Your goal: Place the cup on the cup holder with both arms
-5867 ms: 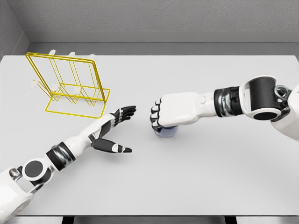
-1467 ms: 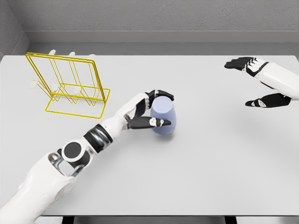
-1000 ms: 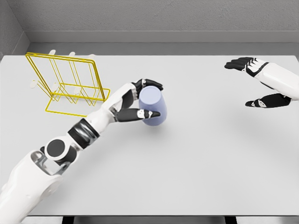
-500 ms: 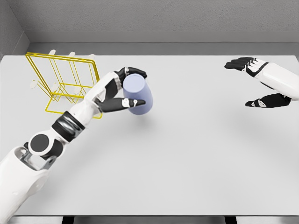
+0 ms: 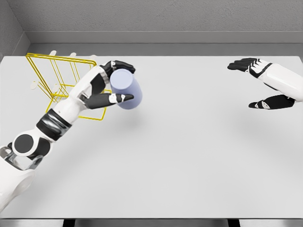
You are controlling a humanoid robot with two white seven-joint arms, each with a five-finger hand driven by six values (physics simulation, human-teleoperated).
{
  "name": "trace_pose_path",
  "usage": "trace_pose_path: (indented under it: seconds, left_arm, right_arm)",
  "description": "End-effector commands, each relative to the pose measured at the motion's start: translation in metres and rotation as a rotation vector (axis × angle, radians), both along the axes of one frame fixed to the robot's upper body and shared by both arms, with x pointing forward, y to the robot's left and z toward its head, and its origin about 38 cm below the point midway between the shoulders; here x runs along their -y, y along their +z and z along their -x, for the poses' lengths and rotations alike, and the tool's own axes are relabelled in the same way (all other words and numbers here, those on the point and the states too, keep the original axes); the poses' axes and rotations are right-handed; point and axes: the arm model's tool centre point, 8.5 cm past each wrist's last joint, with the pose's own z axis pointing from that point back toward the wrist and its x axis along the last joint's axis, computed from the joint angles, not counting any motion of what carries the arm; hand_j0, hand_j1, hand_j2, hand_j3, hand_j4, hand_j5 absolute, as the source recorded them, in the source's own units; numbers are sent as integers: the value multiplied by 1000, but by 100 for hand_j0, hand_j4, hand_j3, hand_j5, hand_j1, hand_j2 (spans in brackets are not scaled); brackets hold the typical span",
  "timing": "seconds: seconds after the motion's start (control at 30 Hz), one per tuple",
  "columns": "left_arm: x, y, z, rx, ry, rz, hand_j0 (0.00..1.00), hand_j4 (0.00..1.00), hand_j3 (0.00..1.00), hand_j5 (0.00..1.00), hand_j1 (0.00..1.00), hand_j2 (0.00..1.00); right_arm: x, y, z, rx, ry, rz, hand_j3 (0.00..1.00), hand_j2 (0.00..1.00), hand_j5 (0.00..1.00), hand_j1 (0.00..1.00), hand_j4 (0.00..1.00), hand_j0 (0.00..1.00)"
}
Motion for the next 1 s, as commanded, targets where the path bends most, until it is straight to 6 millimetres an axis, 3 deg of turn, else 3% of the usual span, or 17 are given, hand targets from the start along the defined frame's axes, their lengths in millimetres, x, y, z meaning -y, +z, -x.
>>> trace_pose_path:
  seconds: [0.0,0.33,0.6,0.97]
  left_arm:
    - [-6,3,0,18,3,1,62,62,62,62,62,62]
    - [-14,10,2,65,7,10,61,61,61,61,61,61]
    - [-39,15,4,97,36,-12,61,61,61,61,61,61]
    - [-53,22,5,130,47,-24,61,61,61,61,61,61]
  right_arm:
    - [0,1,0,-2,0,-7,100,100,100,100,100,100]
    - [0,0,0,-2,0,-9,100,100,100,100,100,100]
    - [0,1,0,-2,0,-7,100,100,100,100,100,100]
    - [0,1,0,-2,0,-7,100,100,100,100,100,100]
